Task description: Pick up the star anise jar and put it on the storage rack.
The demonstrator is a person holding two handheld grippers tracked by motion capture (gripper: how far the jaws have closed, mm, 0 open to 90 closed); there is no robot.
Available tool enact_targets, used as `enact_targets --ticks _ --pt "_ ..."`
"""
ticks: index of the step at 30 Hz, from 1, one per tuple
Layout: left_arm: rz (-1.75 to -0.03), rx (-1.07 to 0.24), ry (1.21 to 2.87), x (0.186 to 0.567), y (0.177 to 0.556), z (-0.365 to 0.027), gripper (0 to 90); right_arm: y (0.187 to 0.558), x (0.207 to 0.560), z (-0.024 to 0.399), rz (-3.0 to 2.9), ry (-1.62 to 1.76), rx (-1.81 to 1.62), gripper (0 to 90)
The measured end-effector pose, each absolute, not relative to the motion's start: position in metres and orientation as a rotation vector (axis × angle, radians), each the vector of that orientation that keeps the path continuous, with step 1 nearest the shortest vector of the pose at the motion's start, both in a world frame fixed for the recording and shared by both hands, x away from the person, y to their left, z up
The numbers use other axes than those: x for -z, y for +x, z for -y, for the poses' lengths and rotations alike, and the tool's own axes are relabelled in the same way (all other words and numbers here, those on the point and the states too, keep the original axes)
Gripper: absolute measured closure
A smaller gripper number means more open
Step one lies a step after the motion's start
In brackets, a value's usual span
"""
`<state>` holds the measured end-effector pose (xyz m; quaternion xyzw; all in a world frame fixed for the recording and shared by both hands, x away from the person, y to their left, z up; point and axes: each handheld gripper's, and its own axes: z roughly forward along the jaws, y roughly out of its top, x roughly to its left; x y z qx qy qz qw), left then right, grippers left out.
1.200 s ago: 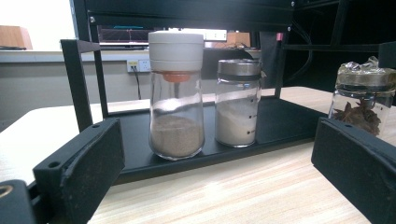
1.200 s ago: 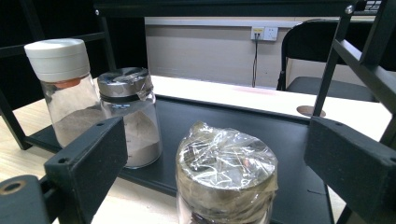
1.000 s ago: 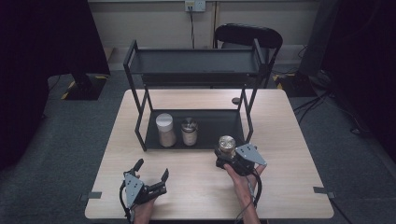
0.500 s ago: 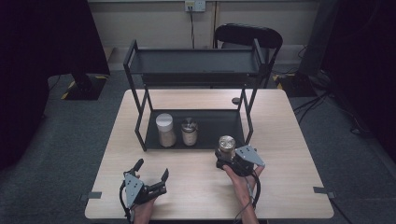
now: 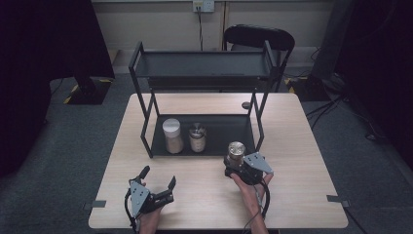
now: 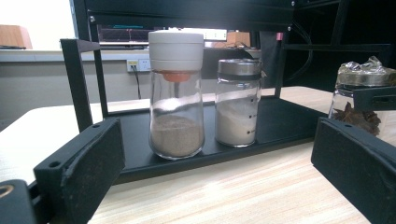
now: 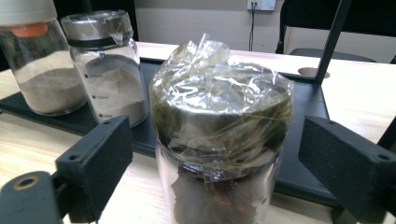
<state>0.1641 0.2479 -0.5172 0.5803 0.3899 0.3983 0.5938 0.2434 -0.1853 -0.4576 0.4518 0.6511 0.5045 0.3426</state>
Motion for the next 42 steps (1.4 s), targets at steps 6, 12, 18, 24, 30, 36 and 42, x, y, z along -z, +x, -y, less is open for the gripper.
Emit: enact_targets --ticks 6,12,18,24,30,36,42 --pt "-0.906 -0.926 1.348 0.5173 0.1640 -0.2479 1.9 0.2471 0.4579 0.1857 -1.711 1.184 -1.311 15.6" --pt "-0.905 -0.926 1.348 0.5174 0.1640 -0.2479 1.9 0.2485 0.4587 0.1847 -1.721 1.185 -1.304 22.0" --pt "-0.904 -0.926 1.348 0.5174 0.1640 -0.2480 1.9 0.2500 0.4611 0.1845 -1.729 1.194 -1.298 25.5" --pt "-0.904 -0.926 1.348 0.5175 0.1639 -0.2480 1.9 0.2524 0.4606 0.1863 -1.740 1.195 -1.290 29.5" --pt "-0.903 -0.927 1.348 0.5176 0.1639 -0.2479 1.9 0.2520 0.4608 0.1863 -1.744 1.182 -1.285 30.4" --pt "-0.903 -0.927 1.348 0.5176 0.1639 -0.2480 1.9 0.2510 0.4602 0.1844 -1.742 1.177 -1.272 30.6" --pt "-0.904 -0.927 1.348 0.5176 0.1639 -0.2480 2.0 0.2511 0.4584 0.1838 -1.748 1.179 -1.265 30.7"
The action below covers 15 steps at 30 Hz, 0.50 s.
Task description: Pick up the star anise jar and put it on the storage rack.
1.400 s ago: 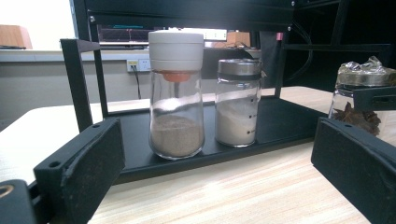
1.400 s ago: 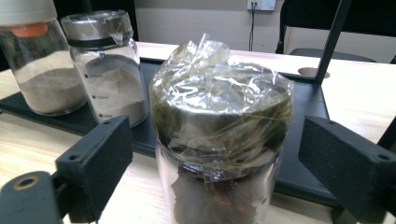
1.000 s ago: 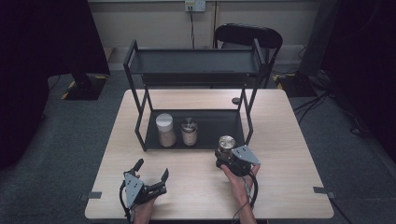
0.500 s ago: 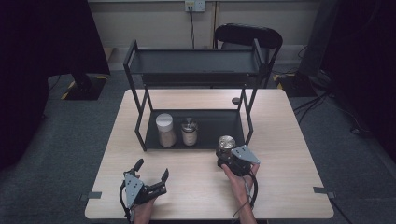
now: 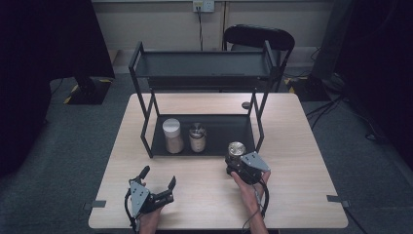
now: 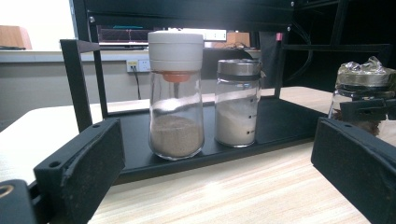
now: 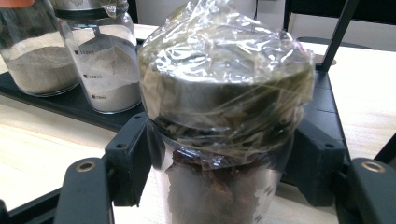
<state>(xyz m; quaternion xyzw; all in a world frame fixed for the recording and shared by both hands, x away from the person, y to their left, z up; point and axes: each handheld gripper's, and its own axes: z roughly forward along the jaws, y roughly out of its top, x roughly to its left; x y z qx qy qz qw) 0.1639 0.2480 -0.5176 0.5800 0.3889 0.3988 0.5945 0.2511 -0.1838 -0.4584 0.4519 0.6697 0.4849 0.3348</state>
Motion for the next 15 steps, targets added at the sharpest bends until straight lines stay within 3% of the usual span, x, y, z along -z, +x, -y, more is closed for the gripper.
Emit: enact_targets --ticks 15 --pt "-0.903 -0.926 1.348 0.5175 0.1639 -0.2480 2.0 0.2499 0.4562 0.1878 -1.757 1.178 -1.267 30.8"
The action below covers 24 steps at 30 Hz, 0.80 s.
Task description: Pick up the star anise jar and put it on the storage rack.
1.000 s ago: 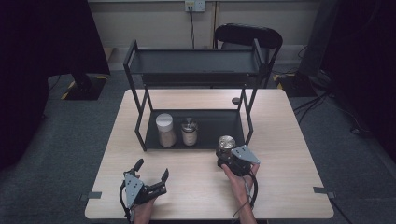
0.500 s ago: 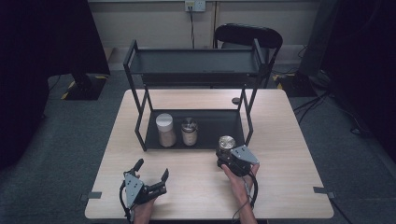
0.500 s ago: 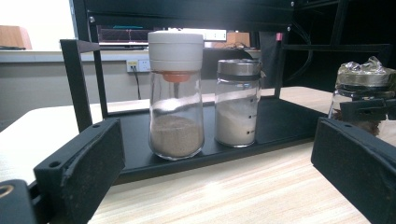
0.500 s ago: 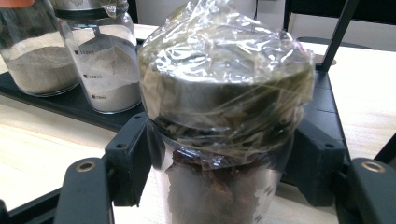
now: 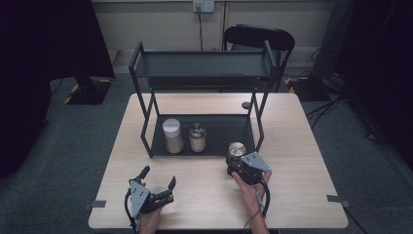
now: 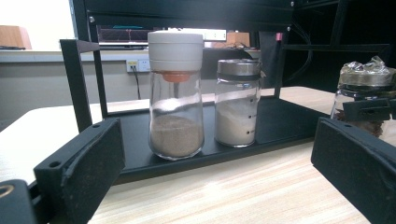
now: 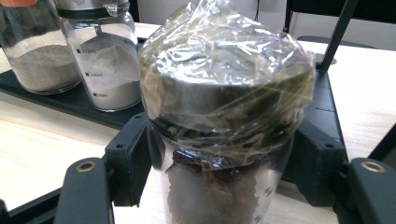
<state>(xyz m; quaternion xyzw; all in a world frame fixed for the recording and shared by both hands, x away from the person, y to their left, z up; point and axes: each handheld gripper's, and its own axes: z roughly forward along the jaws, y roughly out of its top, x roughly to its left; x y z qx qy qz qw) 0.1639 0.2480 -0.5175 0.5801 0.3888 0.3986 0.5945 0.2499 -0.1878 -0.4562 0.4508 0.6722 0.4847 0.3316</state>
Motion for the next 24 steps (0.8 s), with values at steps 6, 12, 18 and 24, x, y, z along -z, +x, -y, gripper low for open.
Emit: enact_targets --ticks 6,12,18,24 --pt "-0.903 -0.925 1.348 0.5175 0.1640 -0.2481 2.0 0.2494 0.4545 0.1896 -1.760 1.182 -1.268 30.8" --pt "-0.903 -0.925 1.348 0.5175 0.1641 -0.2482 2.0 0.2488 0.4536 0.1887 -1.763 1.176 -1.270 30.8" --pt "-0.903 -0.925 1.349 0.5175 0.1641 -0.2483 2.0 0.2487 0.4516 0.1881 -1.770 1.168 -1.271 30.8" --pt "-0.903 -0.925 1.349 0.5174 0.1641 -0.2482 2.0 0.2479 0.4507 0.1884 -1.769 1.166 -1.274 30.8"
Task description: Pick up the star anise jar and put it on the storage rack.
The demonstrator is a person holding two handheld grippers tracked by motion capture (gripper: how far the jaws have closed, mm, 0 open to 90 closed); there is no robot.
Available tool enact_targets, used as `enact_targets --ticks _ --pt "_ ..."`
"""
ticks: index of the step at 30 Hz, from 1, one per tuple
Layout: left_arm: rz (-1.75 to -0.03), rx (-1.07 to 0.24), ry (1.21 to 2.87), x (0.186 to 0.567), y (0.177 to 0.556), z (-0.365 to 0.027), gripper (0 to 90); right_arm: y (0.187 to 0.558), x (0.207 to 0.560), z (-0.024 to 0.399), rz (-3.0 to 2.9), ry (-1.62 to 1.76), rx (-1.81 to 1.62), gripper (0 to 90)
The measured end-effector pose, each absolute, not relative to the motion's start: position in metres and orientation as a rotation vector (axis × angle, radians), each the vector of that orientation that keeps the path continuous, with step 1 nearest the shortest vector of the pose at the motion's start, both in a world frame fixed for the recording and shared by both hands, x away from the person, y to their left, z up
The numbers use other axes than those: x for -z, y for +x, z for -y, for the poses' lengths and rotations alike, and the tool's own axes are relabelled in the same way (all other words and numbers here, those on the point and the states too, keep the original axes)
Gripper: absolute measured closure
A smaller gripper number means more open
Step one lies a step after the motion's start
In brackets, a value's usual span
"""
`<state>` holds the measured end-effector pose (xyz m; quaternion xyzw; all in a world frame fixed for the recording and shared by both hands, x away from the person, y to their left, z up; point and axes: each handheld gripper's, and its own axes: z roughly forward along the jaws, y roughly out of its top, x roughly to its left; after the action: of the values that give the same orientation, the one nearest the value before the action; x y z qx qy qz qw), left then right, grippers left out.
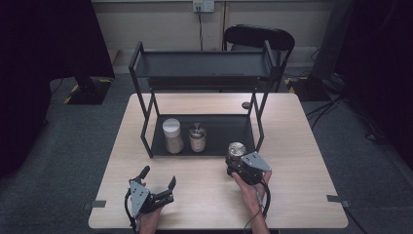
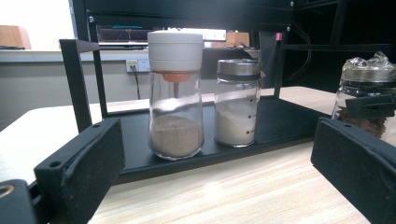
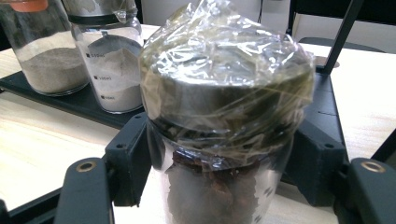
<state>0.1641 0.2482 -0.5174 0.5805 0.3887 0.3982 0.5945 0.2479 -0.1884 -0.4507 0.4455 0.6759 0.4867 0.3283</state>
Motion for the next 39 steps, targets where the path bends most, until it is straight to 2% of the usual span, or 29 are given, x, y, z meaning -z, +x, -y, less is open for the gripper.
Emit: enact_targets --ticks 39 --pt "-0.903 -0.926 1.348 0.518 0.164 -0.248 2.1 0.246 0.434 0.187 -1.765 1.124 -1.288 30.9"
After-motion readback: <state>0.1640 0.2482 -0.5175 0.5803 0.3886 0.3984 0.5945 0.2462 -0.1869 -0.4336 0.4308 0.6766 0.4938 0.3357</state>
